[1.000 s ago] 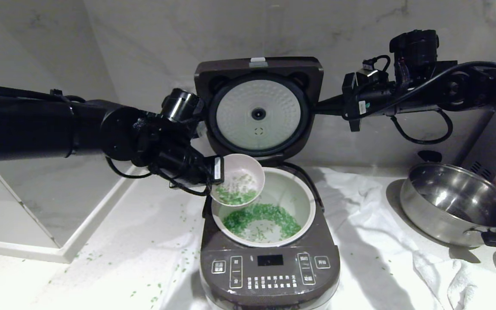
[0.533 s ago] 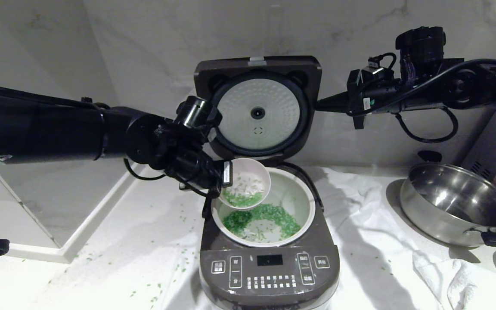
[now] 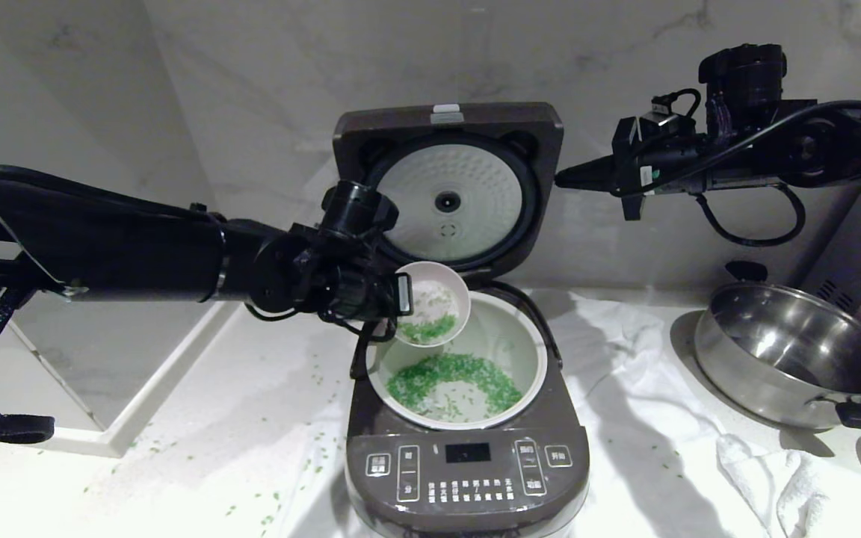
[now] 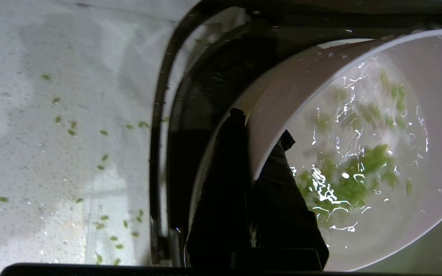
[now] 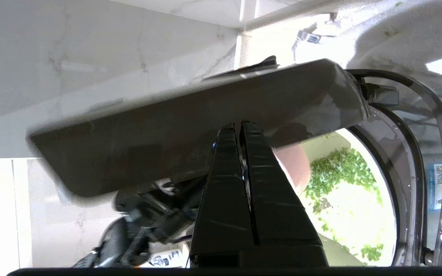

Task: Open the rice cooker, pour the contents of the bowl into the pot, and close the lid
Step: Pour the water from the bowl into the rice cooker

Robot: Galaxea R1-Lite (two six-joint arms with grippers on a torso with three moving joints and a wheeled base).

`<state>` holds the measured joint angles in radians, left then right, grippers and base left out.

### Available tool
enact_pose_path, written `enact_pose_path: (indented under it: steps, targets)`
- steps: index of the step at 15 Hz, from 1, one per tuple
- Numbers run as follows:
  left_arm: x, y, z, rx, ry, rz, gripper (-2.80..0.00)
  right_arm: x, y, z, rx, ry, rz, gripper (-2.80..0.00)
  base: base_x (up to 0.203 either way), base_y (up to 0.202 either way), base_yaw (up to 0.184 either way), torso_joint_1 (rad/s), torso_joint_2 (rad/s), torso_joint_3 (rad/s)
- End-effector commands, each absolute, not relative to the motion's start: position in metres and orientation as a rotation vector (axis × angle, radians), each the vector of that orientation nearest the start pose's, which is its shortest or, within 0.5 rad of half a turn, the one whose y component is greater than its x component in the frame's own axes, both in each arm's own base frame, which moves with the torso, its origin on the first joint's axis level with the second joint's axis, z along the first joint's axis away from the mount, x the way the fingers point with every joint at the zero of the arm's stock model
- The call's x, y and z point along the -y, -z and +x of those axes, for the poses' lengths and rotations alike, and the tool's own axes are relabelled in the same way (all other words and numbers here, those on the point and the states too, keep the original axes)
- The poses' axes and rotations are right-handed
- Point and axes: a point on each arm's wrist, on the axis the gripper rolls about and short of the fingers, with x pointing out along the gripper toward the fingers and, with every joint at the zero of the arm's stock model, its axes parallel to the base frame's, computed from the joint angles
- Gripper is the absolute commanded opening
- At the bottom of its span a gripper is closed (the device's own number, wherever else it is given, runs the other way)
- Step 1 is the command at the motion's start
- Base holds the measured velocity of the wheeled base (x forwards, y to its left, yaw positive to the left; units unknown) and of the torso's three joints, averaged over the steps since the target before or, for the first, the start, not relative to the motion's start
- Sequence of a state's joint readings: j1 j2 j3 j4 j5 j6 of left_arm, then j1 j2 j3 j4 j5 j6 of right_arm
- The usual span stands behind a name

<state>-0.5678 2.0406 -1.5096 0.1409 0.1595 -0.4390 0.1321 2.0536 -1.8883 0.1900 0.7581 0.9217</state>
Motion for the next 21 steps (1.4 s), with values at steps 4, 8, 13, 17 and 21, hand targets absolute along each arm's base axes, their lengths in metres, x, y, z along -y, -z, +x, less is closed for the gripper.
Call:
enact_pose_path:
  steps: [4, 8, 13, 17, 21]
  targets:
    - [0.221, -0.175, 0.334, -0.453, 0.273, -0.205, -2.80, -0.070, -0.280, 0.410, -0.734, -0.671, 0.966, -2.80, 0.000, 0.000, 0.000, 0.000, 0.00, 0.000]
    - [0.221, -0.165, 0.327, -0.402, 0.252, -0.203, -2.80, -0.068, -0.281, 0.409, -0.736, -0.659, 0.988, -2.80, 0.000, 0.000, 0.000, 0.000, 0.00, 0.000]
    - [0.218, -0.151, 0.317, -0.226, 0.296, -0.273, -2.80, -0.063, -0.287, 0.406, -0.723, -0.656, 1.001, -2.80, 0.000, 0.000, 0.000, 0.000, 0.00, 0.000]
    - [0.228, -0.131, 0.324, 0.059, 0.350, -0.334, -2.80, -0.056, -0.293, 0.404, -0.700, -0.652, 1.006, -2.80, 0.000, 0.000, 0.000, 0.000, 0.00, 0.000]
    - [0.233, -0.095, 0.327, 0.110, 0.371, -0.327, -2.80, -0.055, -0.293, 0.407, -0.693, -0.652, 1.005, -2.80, 0.000, 0.000, 0.000, 0.000, 0.00, 0.000]
